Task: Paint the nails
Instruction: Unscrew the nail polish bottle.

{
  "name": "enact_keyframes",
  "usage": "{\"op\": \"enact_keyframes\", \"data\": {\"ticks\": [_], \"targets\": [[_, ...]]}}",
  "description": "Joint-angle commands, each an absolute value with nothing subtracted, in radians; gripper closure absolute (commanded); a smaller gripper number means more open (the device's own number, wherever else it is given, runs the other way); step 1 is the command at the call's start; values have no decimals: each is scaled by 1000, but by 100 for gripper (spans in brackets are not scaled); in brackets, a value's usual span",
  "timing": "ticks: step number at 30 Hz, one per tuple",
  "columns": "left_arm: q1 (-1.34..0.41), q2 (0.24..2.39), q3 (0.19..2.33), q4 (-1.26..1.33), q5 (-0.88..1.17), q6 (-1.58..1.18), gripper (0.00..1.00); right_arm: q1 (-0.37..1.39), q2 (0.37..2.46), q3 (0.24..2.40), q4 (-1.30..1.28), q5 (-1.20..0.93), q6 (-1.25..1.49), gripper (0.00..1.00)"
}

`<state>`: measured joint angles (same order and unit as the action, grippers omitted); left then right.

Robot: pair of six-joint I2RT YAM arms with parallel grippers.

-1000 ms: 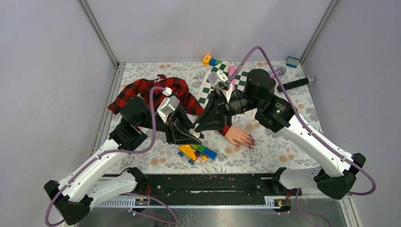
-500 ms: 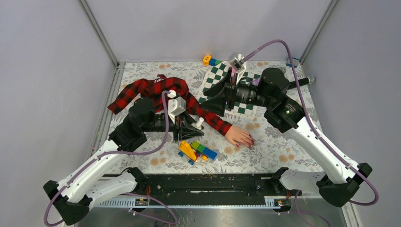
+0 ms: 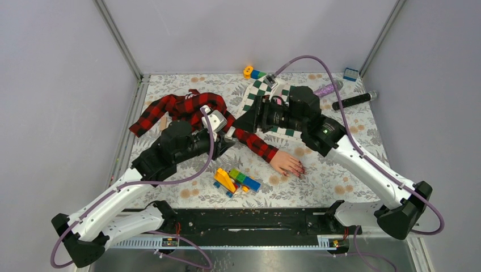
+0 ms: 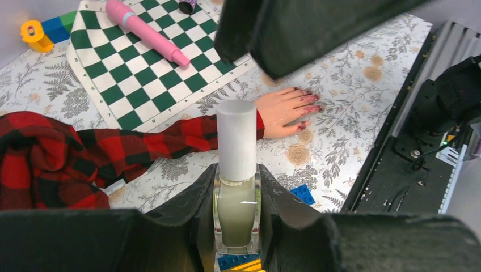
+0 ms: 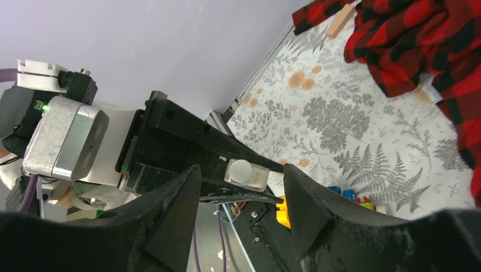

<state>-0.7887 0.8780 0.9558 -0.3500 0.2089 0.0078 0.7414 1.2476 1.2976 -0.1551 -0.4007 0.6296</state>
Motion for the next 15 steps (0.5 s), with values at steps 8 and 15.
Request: {"op": "enact_keyframes", "data": {"ticks": [8, 15], "targets": [[-794, 884, 1005, -324, 117, 23, 100, 836, 1356, 1369, -159, -382, 702, 43], [-794, 888, 1006, -328, 121, 27, 100, 841, 1364, 1350, -116, -376, 719, 54]]}}
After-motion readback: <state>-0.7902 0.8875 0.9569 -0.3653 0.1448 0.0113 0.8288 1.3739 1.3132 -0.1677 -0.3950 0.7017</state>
